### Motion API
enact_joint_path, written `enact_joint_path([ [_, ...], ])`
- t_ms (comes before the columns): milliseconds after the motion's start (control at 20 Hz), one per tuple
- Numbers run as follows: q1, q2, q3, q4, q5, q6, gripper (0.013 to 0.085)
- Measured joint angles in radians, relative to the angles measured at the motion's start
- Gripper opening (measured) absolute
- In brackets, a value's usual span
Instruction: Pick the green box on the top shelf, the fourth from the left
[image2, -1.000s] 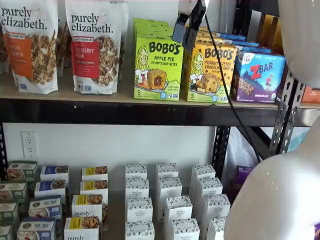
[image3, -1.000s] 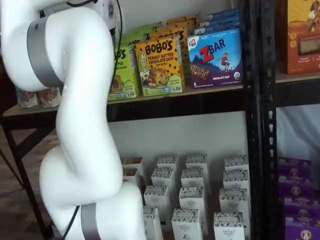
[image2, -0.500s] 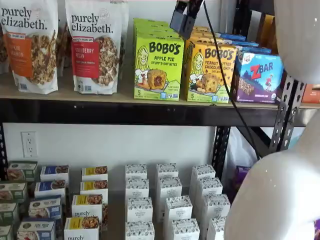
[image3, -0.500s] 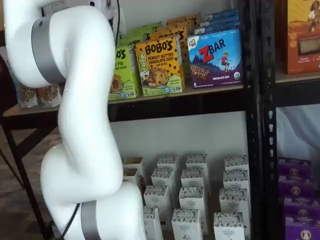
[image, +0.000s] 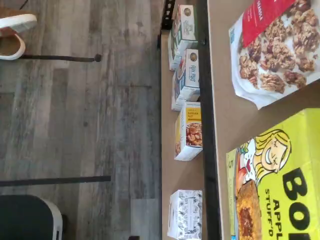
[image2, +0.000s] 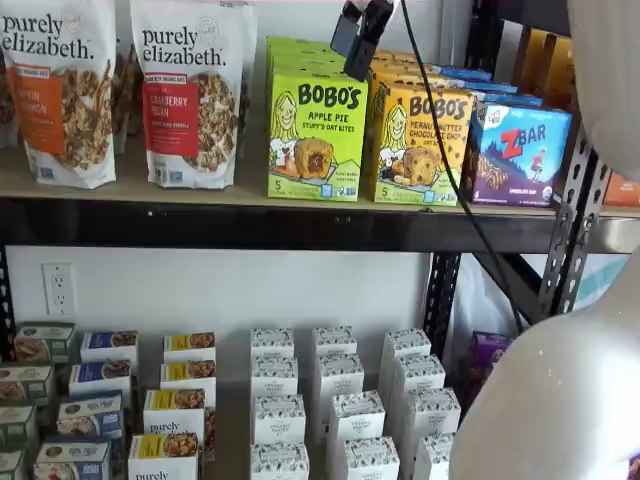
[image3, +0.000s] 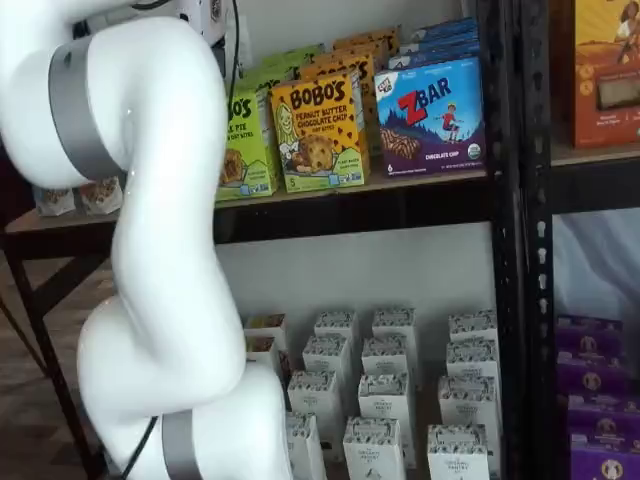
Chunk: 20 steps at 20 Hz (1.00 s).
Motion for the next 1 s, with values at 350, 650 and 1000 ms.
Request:
enact_joint_path([
  [350, -0.003, 0.0, 0.025, 0.0, -0.037, -0.01, 0.085],
  [650, -0.018, 0.018, 0.02, 0.006, -0.057, -0.026, 0.085],
  [1000, -0.033, 0.051, 0.002, 0.022, -0.087, -0.041, 0.085],
])
